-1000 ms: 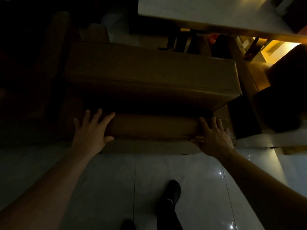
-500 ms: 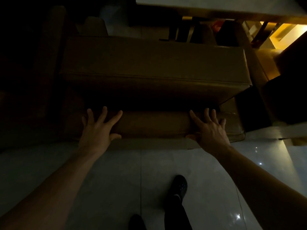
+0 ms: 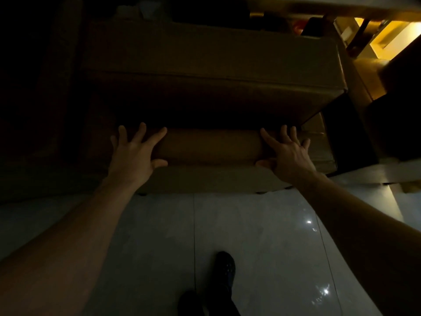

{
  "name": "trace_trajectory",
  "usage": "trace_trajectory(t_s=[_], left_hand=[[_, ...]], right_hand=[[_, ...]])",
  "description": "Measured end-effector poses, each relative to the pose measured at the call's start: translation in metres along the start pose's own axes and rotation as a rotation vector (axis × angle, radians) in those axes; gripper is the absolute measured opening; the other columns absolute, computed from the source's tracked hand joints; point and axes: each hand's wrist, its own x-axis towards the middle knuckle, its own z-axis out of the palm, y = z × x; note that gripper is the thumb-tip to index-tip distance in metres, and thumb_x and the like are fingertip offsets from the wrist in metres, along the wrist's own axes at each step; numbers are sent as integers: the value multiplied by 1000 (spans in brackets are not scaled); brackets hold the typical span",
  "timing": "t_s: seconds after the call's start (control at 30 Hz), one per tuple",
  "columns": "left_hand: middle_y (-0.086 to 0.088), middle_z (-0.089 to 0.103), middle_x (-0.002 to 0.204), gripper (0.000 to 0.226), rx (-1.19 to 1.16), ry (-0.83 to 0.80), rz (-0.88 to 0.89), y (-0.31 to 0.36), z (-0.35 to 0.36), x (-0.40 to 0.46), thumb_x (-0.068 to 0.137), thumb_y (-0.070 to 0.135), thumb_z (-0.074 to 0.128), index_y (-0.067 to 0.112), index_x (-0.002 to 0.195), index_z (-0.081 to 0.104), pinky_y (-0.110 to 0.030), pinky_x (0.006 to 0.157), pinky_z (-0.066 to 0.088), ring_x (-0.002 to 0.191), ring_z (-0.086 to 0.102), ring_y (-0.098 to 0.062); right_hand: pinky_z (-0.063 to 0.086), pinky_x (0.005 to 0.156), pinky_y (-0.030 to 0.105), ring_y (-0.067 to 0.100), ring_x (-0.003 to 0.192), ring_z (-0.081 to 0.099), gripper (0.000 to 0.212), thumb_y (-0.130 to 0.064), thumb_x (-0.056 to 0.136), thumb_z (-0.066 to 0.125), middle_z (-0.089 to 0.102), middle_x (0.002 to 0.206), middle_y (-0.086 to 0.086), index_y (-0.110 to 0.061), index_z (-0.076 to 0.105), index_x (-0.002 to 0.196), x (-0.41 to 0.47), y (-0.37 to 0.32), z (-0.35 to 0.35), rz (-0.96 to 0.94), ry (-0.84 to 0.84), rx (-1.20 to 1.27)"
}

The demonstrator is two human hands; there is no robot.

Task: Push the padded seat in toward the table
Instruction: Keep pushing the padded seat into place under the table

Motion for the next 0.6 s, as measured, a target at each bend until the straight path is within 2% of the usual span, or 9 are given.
trace_trajectory(t_s=[0.27, 0.47, 0.6], left_hand=[[-15, 20, 160, 83, 36, 19, 21, 1, -5, 3, 83, 61, 58, 40, 153, 19, -70, 109, 21, 139, 14, -56], [-16, 21, 160, 82, 17, 25, 7, 14, -4, 18, 84, 62, 56, 39, 153, 18, -70, 110, 18, 139, 14, -57], [-15, 20, 160, 82, 15, 7, 9, 12, -2, 21, 84, 61, 57, 40, 153, 18, -71, 110, 18, 139, 13, -58]], right_hand=[[-4, 113, 74, 44, 149, -17, 92, -64, 86, 56, -9, 165, 17, -47, -3, 154, 10, 5, -3, -7, -48, 38], [3, 115, 72, 44, 150, -8, 92, -66, 86, 57, -1, 165, 19, -45, 1, 156, 23, 16, -12, 10, -9, 3], [4, 116, 72, 43, 150, -7, 93, -67, 85, 56, -2, 165, 18, -46, -3, 155, 23, 15, -11, 17, -20, -25]])
